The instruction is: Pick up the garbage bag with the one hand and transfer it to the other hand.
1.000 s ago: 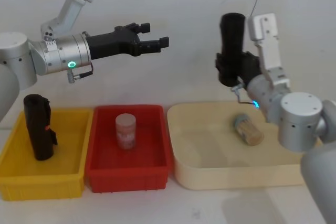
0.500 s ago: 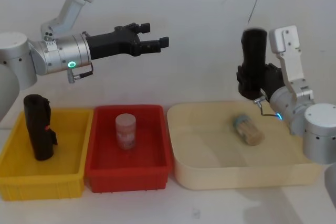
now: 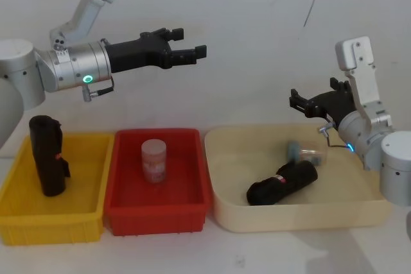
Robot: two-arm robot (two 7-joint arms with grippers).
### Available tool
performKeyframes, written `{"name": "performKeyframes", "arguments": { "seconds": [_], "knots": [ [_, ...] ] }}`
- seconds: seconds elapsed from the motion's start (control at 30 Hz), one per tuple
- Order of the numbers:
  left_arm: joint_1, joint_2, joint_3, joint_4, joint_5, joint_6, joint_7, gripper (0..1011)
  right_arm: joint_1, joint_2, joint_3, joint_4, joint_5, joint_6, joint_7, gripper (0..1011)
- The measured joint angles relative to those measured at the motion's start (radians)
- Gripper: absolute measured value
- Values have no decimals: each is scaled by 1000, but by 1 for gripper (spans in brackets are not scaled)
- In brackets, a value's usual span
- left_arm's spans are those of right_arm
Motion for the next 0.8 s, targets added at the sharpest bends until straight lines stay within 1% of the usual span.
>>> {"name": "performKeyframes", "arguments": {
  "seconds": [0.07,0.8],
  "knots": [
    [0,0,0,0,0,0,0,1001,-2,2,1,-2,0,2,1,1001],
    [0,0,0,0,0,0,0,1001,-9,9,3,-9,-2,6,4,1001]
  ]
}}
